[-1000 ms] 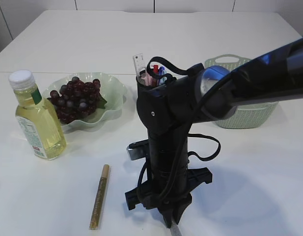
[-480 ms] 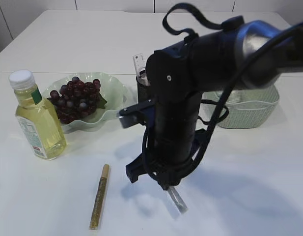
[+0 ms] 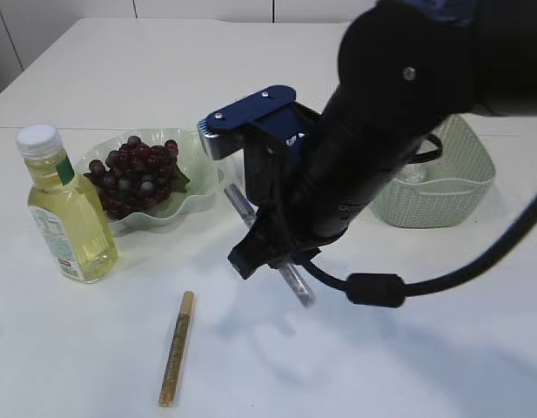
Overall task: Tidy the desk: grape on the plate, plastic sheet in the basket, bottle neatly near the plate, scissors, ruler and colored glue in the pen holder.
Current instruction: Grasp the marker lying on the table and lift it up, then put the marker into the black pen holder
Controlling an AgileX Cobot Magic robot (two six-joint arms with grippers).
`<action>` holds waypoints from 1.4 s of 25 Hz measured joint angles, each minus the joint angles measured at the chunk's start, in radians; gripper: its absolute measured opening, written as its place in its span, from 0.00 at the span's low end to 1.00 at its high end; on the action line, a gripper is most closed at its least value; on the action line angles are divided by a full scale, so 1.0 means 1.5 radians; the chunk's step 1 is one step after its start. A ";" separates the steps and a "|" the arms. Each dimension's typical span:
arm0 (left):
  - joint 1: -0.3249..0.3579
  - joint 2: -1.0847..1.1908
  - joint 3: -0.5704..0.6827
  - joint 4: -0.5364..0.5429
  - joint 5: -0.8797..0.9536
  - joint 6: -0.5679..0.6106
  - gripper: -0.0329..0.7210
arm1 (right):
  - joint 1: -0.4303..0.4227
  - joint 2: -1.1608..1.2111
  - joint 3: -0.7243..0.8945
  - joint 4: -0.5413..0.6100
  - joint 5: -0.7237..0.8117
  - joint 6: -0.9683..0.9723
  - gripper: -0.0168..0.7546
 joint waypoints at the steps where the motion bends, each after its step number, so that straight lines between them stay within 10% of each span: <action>1: 0.000 0.000 0.000 0.000 0.000 0.000 0.45 | 0.000 -0.015 0.018 0.000 -0.029 -0.001 0.16; 11: 0.000 0.000 0.000 -0.001 0.000 0.000 0.45 | 0.000 -0.141 0.200 -0.009 -0.276 -0.008 0.15; 35: 0.000 0.000 0.000 -0.015 -0.033 0.000 0.45 | -0.140 -0.007 0.090 -0.063 -0.657 -0.009 0.15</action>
